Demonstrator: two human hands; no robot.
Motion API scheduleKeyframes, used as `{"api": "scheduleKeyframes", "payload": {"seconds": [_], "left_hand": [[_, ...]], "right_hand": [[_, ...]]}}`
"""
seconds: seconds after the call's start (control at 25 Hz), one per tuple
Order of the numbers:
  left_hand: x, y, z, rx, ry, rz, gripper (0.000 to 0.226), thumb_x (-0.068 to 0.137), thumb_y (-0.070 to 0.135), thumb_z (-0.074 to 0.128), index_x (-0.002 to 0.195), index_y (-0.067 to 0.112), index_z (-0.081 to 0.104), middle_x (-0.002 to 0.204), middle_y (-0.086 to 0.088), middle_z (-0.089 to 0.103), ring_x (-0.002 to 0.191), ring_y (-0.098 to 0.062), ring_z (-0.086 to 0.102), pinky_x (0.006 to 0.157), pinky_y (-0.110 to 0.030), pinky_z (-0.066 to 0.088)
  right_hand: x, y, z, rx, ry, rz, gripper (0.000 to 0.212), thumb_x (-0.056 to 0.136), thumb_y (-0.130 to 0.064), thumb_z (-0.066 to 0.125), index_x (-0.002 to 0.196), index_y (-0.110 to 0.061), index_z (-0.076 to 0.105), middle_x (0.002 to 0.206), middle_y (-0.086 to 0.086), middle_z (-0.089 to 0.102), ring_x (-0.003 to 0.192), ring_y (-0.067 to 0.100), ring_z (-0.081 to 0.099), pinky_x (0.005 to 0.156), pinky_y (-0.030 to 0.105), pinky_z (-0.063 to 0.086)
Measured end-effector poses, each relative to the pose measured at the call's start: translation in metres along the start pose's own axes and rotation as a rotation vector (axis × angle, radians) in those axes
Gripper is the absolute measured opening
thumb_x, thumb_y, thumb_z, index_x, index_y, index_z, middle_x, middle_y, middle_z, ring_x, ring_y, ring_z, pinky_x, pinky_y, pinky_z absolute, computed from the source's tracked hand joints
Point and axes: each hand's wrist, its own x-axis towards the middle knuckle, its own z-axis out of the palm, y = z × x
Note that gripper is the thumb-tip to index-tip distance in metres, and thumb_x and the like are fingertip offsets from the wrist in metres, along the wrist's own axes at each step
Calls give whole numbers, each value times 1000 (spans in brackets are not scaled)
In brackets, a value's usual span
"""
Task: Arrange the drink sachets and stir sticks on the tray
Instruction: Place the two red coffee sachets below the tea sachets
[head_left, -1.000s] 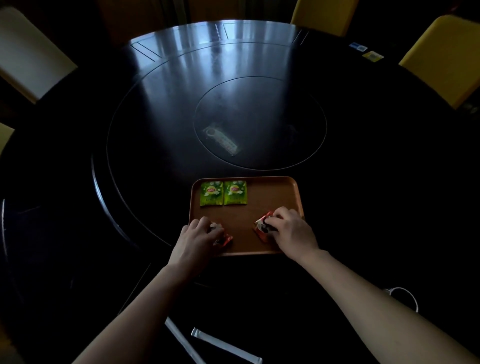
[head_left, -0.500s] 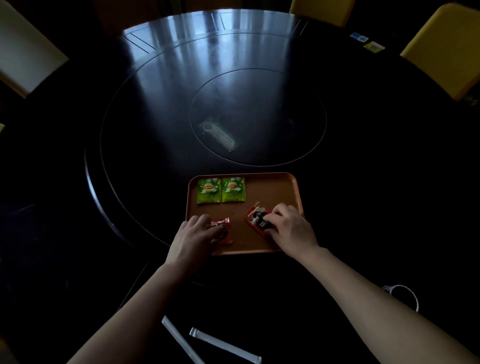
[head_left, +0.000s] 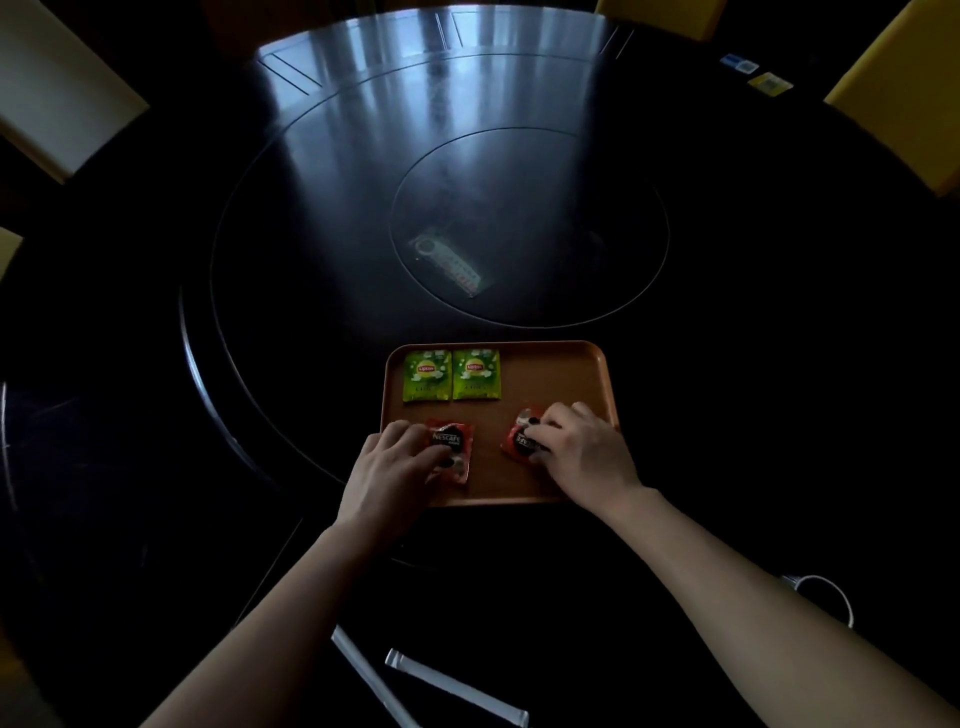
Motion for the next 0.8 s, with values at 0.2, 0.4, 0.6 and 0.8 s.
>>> {"api": "scheduleKeyframes", "payload": {"seconds": [0.2, 0.4, 0.6, 0.8], "left_hand": [[1, 9, 0, -43, 41, -102, 34, 83, 45, 68, 111, 25, 68, 114, -6, 62, 113, -30, 55, 85, -44, 49], [-1, 8, 3, -60, 16, -10, 38, 91, 49, 44, 122, 37, 63, 128, -6, 60, 121, -29, 55, 92, -44, 50], [-1, 6, -1, -67, 17, -34, 32, 90, 39, 62, 121, 36, 63, 127, -8, 61, 118, -30, 57, 89, -44, 50], [4, 5, -1, -70, 9, -30, 26, 88, 39, 64, 113, 35, 70, 122, -6, 65, 115, -28, 61, 89, -42, 49]], "right_hand": [[4, -7, 0, 125, 27, 87, 26, 82, -23, 74, 107, -20, 71, 101, 1, 63, 93, 25, 56, 71, 38, 52], [5, -2, 2, 24, -41, 89, 26, 82, -31, 73, 106, -22, 70, 98, 1, 60, 93, 24, 56, 73, 38, 53], [4, -14, 4, 114, -3, 190, 31, 84, -31, 72, 112, -21, 67, 101, 0, 61, 96, 22, 55, 76, 34, 51], [3, -21, 8, 77, -63, 173, 39, 83, -30, 73, 119, -22, 64, 104, 2, 56, 97, 23, 52, 75, 36, 51]]}}
